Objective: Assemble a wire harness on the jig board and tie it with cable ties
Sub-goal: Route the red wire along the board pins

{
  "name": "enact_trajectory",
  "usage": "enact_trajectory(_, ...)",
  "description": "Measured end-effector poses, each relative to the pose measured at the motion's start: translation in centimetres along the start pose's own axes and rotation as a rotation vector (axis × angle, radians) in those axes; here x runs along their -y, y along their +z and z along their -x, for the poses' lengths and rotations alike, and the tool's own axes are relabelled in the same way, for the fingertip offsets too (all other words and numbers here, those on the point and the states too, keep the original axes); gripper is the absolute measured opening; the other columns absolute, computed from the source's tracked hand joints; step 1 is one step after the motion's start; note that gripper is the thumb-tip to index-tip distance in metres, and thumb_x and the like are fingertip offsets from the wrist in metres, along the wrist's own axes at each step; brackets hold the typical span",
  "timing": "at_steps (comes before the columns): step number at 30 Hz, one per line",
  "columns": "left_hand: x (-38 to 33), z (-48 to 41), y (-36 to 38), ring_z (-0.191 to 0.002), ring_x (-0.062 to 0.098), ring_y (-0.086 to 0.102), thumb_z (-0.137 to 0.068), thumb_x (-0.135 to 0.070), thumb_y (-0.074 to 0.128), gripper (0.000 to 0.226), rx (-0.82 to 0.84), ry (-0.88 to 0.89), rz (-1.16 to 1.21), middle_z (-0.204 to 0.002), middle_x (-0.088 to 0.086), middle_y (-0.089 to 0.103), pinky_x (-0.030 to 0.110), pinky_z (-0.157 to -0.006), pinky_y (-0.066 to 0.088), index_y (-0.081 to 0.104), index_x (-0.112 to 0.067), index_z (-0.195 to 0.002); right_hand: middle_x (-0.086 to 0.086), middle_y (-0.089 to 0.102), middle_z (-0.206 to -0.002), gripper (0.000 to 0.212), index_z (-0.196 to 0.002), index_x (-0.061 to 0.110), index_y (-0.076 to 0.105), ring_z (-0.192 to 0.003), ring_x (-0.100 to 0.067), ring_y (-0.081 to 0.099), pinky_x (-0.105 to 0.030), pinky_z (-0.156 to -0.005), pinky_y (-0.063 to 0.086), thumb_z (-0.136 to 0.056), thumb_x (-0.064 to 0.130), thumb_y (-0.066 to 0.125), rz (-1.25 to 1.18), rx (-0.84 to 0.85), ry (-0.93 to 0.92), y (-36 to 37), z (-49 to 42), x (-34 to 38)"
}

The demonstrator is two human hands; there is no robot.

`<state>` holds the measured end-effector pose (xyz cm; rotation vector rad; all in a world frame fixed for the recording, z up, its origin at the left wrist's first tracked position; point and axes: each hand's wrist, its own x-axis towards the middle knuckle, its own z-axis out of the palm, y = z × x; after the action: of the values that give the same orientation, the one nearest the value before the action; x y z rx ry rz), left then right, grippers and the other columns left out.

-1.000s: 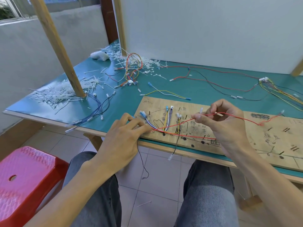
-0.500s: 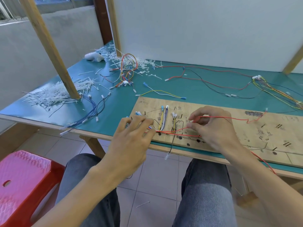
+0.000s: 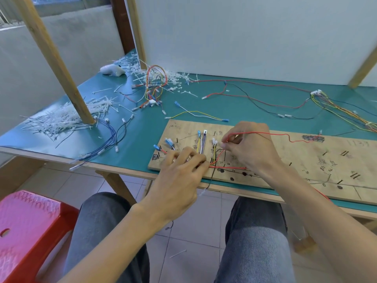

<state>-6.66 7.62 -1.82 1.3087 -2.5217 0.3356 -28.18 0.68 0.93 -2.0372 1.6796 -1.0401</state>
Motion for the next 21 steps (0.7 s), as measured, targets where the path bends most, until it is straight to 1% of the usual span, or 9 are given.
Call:
enact_trajectory(2, -0.2, 0.0, 0.1, -0.122, 0.027, 0.051, -0.080, -0.010, 0.057, 0.052, 0.010, 0.029, -0.067, -0.130, 0.002, 0.062, 0.047, -0.096, 0.042, 0.065, -0.012, -0.131, 0.011, 0.070, -0.075, 0.010, -0.078, 0.019, 0.081, -0.069, -0.007, 0.064, -0.026, -0.067, 0.052, -0.080, 0.018, 0.091, 0.046, -0.009, -0.043, 0.3, -0.4, 0.6)
enact_trajectory(5, -0.1, 0.0, 0.2, -0.121, 0.028, 0.051, -0.080, -0.012, 0.055, 0.051, 0.016, 0.041, -0.101, -0.129, 0.003, 0.062, 0.047, -0.094, 0.041, 0.065, -0.010, -0.130, 0.007, 0.075, -0.077, 0.008, -0.079, 0.021, 0.081, -0.072, -0.017, 0.066, -0.034, -0.074, 0.055, -0.082, 0.023, 0.089, 0.169, -0.002, -0.045, 0.9, -1.3, 1.3)
enact_trajectory(9, -0.1, 0.0, 0.6, -0.121, 0.027, 0.050, -0.078, -0.012, 0.065, 0.051, 0.006, 0.035, -0.071, -0.125, 0.001, 0.062, 0.047, -0.094, 0.038, 0.066, -0.011, -0.129, 0.004, 0.076, -0.081, 0.006, -0.082, 0.026, 0.081, -0.083, -0.024, 0.066, -0.032, -0.074, 0.050, -0.085, 0.029, 0.086, 0.293, 0.019, 0.036, 1.6, -2.3, 1.9)
enact_trajectory(12, -0.1, -0.1, 0.7, -0.119, 0.026, 0.049, -0.076, -0.012, 0.069, 0.051, 0.006, 0.025, -0.063, -0.123, 0.001, 0.062, 0.046, -0.094, 0.036, 0.067, -0.011, -0.128, 0.000, 0.077, -0.087, 0.002, -0.089, 0.025, 0.083, -0.090, -0.029, 0.068, -0.033, -0.074, 0.051, -0.089, 0.027, 0.082, 0.361, 0.070, 0.067, 2.2, -2.6, 1.9)
enact_trajectory(14, -0.1, -0.2, 0.8, -0.118, 0.026, 0.049, -0.076, -0.012, 0.069, 0.051, 0.000, 0.022, -0.058, -0.122, 0.000, 0.062, 0.045, -0.093, 0.034, 0.067, -0.011, -0.127, -0.001, 0.076, -0.089, 0.008, -0.092, 0.025, 0.083, -0.090, -0.030, 0.067, -0.034, -0.075, 0.051, -0.091, 0.033, 0.081, 0.376, 0.086, 0.060, 2.4, -2.7, 1.8)
enact_trajectory(16, -0.1, -0.1, 0.9, -0.118, 0.026, 0.049, -0.074, -0.011, 0.069, 0.053, -0.011, 0.018, -0.048, -0.121, 0.000, 0.062, 0.045, -0.092, 0.033, 0.067, -0.011, -0.128, -0.002, 0.075, -0.089, 0.014, -0.093, 0.026, 0.084, -0.088, -0.030, 0.065, -0.033, -0.072, 0.047, -0.091, 0.039, 0.079, 0.384, 0.075, 0.043, 2.6, -2.8, 1.8)
enact_trajectory(18, 0.0, -0.1, 1.0, -0.117, 0.026, 0.050, -0.074, -0.011, 0.069, 0.053, -0.018, 0.014, -0.043, -0.121, 0.000, 0.061, 0.044, -0.092, 0.033, 0.067, -0.011, -0.127, -0.002, 0.074, -0.085, 0.015, -0.092, 0.026, 0.084, -0.084, -0.029, 0.063, -0.030, -0.070, 0.042, -0.092, 0.039, 0.078, 0.396, 0.072, 0.025, 2.8, -2.7, 2.0)
enact_trajectory(21, -0.2, -0.1, 1.0, -0.115, 0.026, 0.049, -0.073, -0.010, 0.065, 0.051, -0.027, 0.005, -0.033, -0.118, 0.000, 0.062, 0.044, -0.090, 0.035, 0.069, -0.010, -0.123, -0.001, 0.074, -0.085, 0.013, -0.090, 0.025, 0.084, -0.086, -0.028, 0.063, -0.029, -0.070, 0.044, -0.093, 0.036, 0.077, 0.387, 0.115, 0.075, 2.5, -2.9, 2.1)
